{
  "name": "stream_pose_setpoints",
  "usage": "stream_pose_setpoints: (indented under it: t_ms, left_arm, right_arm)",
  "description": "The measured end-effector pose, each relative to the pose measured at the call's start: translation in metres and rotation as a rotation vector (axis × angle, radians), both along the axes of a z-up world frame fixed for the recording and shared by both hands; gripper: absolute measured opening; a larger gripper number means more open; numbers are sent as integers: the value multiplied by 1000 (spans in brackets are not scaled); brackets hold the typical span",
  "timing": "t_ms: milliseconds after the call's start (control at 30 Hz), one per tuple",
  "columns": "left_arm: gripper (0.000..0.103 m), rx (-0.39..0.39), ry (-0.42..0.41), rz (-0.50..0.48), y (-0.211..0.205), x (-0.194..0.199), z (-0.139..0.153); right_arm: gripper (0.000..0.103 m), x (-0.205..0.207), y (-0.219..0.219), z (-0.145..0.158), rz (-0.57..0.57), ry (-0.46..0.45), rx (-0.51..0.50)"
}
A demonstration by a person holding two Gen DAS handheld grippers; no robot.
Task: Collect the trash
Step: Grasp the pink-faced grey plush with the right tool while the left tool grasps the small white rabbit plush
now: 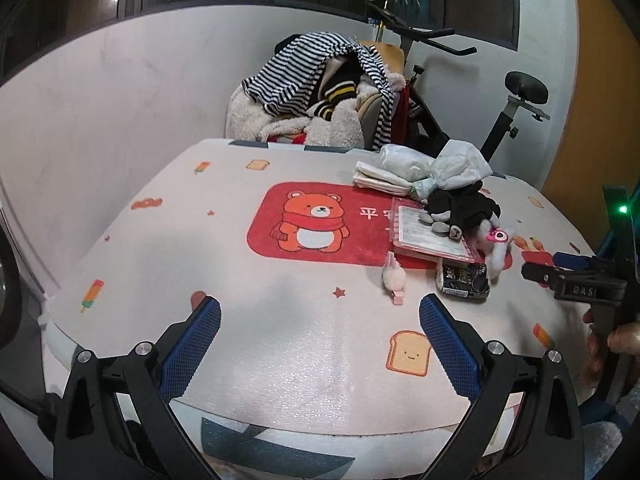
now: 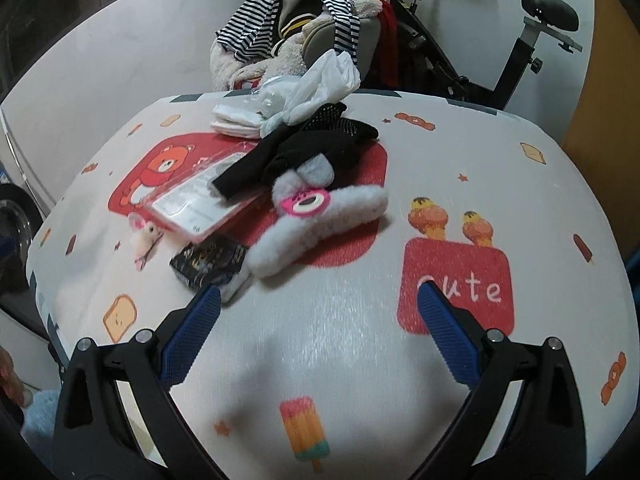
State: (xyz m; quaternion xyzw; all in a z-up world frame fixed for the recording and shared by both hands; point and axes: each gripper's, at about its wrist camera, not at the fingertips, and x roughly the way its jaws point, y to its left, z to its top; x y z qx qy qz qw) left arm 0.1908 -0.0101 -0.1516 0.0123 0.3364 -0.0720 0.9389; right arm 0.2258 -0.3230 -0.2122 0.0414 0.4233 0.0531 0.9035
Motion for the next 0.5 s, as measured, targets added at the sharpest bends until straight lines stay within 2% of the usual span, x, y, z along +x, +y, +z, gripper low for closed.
stream_pose_setpoints:
  t_ms: [200,367,500]
  left_arm:
    - [96,3,16,-16,-3,7,-8]
    - [87,-36,48,-35,-3,15,-15]
    - [75,-63,87,-64,-10,25,-20]
  right_arm:
    - [95,27,9,-5,-12,26,21]
    - [86,52,13,-15,-81,74,38]
    - [80,70,11,-27,-150,124,46]
